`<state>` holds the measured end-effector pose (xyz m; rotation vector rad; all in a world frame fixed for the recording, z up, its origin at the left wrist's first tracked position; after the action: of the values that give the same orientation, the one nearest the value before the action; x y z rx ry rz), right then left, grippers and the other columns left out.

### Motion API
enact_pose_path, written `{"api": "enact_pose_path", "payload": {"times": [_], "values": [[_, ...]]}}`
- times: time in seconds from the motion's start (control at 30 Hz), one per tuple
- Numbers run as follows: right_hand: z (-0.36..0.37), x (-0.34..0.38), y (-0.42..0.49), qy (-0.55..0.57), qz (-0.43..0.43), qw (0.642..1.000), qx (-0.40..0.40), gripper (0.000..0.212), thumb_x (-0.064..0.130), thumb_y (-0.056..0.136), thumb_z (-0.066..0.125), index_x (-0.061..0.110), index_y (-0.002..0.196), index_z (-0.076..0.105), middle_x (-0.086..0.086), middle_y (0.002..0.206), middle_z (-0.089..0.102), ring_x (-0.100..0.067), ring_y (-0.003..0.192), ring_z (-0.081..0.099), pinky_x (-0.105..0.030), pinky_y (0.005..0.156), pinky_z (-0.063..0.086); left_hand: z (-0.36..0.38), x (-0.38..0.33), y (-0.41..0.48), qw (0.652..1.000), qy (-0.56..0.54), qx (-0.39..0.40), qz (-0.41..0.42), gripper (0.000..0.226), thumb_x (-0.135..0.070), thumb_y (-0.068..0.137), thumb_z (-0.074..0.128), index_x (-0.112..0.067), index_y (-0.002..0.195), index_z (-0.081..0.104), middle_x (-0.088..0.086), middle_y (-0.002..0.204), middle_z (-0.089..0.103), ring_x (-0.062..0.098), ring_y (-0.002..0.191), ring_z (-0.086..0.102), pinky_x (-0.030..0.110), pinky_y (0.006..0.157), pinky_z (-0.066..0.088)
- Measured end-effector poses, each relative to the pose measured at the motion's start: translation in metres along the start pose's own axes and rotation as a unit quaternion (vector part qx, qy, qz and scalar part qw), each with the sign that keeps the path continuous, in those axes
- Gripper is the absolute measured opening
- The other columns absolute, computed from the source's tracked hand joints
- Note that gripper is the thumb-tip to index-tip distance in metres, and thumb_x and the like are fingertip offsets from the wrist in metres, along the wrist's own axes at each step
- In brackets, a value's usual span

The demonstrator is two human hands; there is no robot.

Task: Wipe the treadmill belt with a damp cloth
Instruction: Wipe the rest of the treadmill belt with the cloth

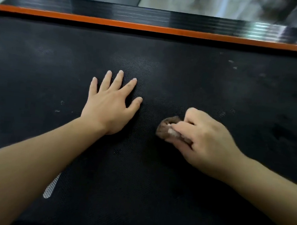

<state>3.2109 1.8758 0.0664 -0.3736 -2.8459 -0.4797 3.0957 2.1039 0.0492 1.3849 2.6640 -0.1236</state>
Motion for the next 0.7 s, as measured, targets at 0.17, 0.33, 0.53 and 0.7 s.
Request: {"api": "enact_pose_path", "payload": {"times": [0.17,0.33,0.53,0.7], "values": [[-0.021,-0.051,-0.002,-0.085,0.212,0.969,-0.099,0.041,0.053,0.091,0.054,0.014,0.078,0.059,-0.001,0.080,0.041,-0.028,0.073,0.051,-0.030,0.058,0.034,0.000,-0.003,-0.003,1.000,-0.017,-0.013,0.005,0.066,-0.063,0.101,0.025,-0.036,0.161,0.020,0.004,0.171,0.009,0.027,0.157,-0.002,0.054,0.125,-0.004],[-0.010,0.009,-0.053,-0.007,0.012,1.000,-0.013,0.034,0.046,0.094,0.054,0.016,0.083,0.066,0.000,0.083,0.045,-0.017,0.071,0.043,-0.031,0.058,0.040,-0.006,-0.012,-0.007,0.996,-0.052,-0.062,0.044,0.057,-0.047,0.104,0.041,-0.024,0.156,0.036,0.009,0.165,0.030,0.026,0.156,0.016,0.051,0.126,0.002],[-0.036,-0.063,-0.040,-0.073,0.211,0.970,-0.101,0.037,0.057,0.092,0.054,0.027,0.072,0.044,0.004,0.078,0.037,-0.023,0.071,0.046,-0.031,0.057,0.033,-0.006,-0.082,-0.007,0.991,-0.112,-0.015,0.076,0.060,-0.043,0.101,0.048,-0.023,0.155,0.034,0.005,0.164,0.030,0.023,0.156,0.014,0.051,0.126,0.001],[-0.027,-0.028,-0.066,0.009,0.014,1.000,-0.010,0.046,0.057,0.096,0.043,0.018,0.085,0.065,0.001,0.083,0.044,-0.018,0.070,0.044,-0.033,0.059,0.040,0.015,-0.120,0.002,0.998,-0.067,0.016,0.014,0.062,-0.053,0.102,0.029,-0.030,0.159,0.021,0.008,0.171,0.003,0.025,0.157,-0.008,0.060,0.122,-0.011]]}}
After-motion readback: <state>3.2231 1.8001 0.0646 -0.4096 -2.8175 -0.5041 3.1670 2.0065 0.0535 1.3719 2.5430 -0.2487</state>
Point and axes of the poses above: each hand's wrist, its own y-axis towards the middle knuckle, its own z-axis out of the palm, x = y × z, the point moved 1 cm from there along y, towards the middle knuckle
